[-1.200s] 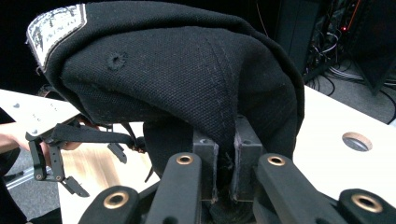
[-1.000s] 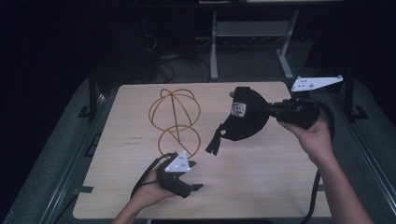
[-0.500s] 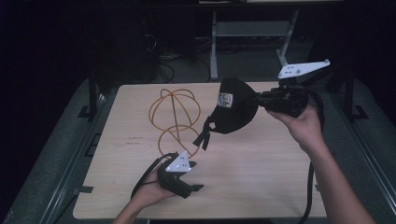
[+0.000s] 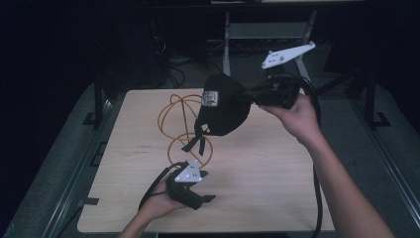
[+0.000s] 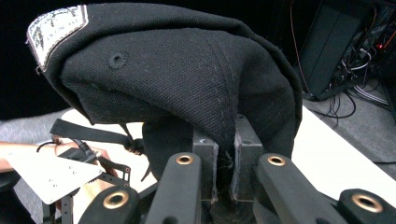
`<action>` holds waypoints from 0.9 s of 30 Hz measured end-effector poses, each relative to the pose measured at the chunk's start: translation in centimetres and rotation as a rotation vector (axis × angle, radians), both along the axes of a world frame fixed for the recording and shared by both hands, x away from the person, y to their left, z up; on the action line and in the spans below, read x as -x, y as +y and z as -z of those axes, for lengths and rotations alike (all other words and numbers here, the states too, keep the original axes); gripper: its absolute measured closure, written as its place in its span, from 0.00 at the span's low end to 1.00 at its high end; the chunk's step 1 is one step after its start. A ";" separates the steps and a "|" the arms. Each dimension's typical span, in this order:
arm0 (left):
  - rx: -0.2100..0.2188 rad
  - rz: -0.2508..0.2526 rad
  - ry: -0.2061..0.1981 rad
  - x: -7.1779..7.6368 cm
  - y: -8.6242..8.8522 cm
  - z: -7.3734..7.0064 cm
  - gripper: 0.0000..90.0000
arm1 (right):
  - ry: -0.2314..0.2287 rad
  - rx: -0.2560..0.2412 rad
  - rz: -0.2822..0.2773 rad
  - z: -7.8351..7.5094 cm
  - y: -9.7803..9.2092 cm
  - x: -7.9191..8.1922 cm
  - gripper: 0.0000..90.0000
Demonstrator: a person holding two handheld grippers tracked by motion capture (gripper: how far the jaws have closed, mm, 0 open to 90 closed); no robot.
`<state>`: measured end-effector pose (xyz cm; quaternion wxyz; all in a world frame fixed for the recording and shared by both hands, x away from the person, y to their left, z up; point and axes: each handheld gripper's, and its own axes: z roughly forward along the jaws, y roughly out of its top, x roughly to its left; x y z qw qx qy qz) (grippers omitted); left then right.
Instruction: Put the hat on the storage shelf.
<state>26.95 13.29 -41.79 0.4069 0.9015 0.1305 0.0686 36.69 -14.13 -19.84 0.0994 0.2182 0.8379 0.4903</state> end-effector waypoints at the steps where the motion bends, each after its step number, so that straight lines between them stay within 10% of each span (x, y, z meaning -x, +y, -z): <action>1: 0.000 -0.002 0.002 -0.1 0.1 0.0 0.26 | -0.002 0.015 -0.007 -0.3 0.5 -0.2 0.92; 11: 0.015 -0.013 0.009 -0.1 0.2 0.3 0.26 | -0.009 0.065 -0.055 -2.4 4.5 -1.8 0.92; 27: -0.013 0.110 -0.008 1.1 -1.4 0.2 0.26 | 0.024 -0.019 -0.058 -1.0 9.0 -4.5 0.92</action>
